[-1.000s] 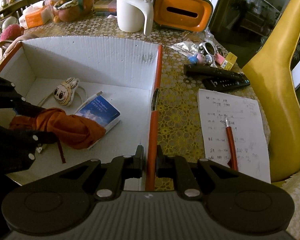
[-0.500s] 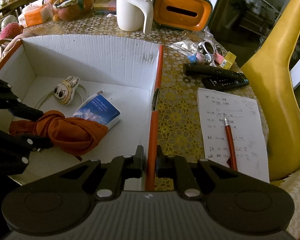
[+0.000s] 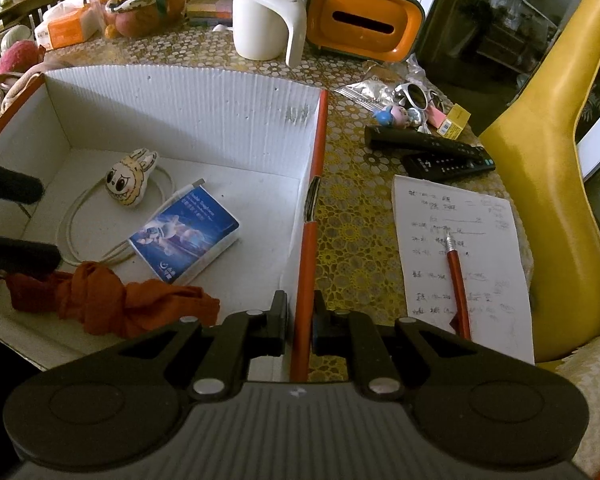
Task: Organize objects
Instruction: 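Lower the red cloth into the shoebox and open the left gripper, then move the left gripper back to the brown scrunchie on the polka-dot cloth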
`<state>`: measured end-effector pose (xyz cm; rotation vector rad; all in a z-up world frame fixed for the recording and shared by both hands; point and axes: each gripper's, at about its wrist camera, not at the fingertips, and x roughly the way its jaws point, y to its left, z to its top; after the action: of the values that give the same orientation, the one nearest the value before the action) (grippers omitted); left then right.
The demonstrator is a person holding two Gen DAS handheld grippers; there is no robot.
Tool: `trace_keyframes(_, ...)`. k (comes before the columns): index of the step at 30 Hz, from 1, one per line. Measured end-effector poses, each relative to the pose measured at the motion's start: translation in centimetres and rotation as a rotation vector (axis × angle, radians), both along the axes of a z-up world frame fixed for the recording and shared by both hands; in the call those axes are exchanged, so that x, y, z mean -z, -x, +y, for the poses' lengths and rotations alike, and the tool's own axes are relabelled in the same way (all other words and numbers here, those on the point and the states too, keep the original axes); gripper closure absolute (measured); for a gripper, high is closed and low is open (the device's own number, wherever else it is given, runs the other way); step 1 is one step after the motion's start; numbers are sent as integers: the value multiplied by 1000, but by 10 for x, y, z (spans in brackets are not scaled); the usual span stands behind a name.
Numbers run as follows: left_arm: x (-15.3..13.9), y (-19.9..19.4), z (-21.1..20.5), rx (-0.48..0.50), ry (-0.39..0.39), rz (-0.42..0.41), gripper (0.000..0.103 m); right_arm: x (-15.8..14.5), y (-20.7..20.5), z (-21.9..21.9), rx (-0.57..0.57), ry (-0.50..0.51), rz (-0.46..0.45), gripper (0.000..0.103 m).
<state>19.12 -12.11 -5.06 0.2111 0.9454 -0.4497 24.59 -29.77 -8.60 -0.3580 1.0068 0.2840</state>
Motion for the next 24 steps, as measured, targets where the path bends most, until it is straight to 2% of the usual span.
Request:
trace_keyframes(3, -7, 6, 8, -14, 15, -22, 46, 0, 0, 1, 1, 2, 0, 92)
trace_keyframes(12, -29, 21, 40, -65, 29, -91, 41, 0, 0, 1, 1, 5, 1, 92)
trace_keyframes(15, -35, 24, 56, -102, 25, -109, 38, 0, 0, 1, 1, 6, 2, 92)
trace_keyframes(18, -39, 27, 75, -144, 19, -121, 29, 0, 0, 1, 4, 7, 4, 92)
trace_keyframes(24, -47, 30, 115, -219, 0, -138, 25, 1, -1, 2, 2, 13, 8, 92)
